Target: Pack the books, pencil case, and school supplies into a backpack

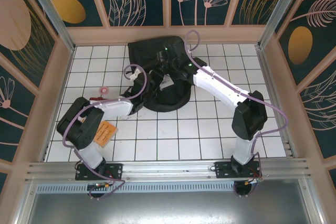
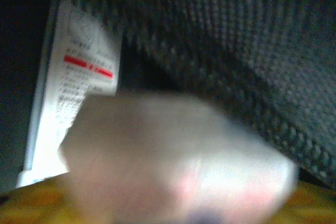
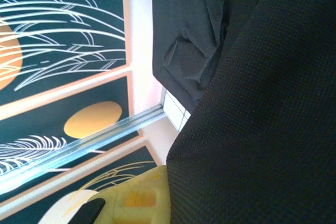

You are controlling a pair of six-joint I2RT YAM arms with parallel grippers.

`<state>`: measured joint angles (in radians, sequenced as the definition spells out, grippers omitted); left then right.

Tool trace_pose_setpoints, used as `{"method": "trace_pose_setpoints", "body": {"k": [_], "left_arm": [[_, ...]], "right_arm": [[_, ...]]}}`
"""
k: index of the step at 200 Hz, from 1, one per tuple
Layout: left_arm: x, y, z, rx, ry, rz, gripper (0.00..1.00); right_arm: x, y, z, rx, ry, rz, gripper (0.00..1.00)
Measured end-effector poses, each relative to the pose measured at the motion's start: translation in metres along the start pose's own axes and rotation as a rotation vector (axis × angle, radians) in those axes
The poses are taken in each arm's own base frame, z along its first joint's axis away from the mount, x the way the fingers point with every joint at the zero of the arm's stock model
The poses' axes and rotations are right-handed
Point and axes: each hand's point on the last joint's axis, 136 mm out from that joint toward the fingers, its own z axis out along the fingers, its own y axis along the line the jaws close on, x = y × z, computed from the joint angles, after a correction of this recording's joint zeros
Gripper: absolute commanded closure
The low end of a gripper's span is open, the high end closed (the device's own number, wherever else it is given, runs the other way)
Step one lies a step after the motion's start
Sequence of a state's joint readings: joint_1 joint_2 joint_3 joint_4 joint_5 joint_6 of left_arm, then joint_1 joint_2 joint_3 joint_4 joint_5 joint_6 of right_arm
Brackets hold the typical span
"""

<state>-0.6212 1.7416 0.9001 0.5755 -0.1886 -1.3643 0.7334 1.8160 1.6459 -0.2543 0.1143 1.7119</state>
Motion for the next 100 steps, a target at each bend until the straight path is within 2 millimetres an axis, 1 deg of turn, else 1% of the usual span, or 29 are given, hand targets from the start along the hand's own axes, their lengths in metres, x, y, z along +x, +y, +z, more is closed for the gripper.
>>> {"method": "trace_pose_setpoints", "body": {"k": [12,21,57,73,100], "left_arm": [[-0.004,-0.007,0.008,0.023,-0.025,0.011,0.06],[-0.006,-0.01,0.01,0.035,-0.036,0.01,0.02],[-0.008,-0.014,0.008,0.048,-0.048,0.06,0.04],[-0.01,-0.018,-0.003,0.054,-0.045,0.101,0.04],[-0.014,-0.019,-0.024,0.045,-0.037,0.164,0.03]], "right_arm": [[-0.003,0.001,-0.002,-0.018,-0.014,0.011,1.0],[-0.004,0.001,-0.002,-0.027,-0.019,0.021,1.0],[-0.005,0.001,0.0,-0.046,-0.022,0.031,1.0],[-0.006,-0.004,0.001,-0.046,-0.015,0.036,1.0],[-0.008,-0.004,0.001,-0.066,0.007,0.059,1.0]]}}
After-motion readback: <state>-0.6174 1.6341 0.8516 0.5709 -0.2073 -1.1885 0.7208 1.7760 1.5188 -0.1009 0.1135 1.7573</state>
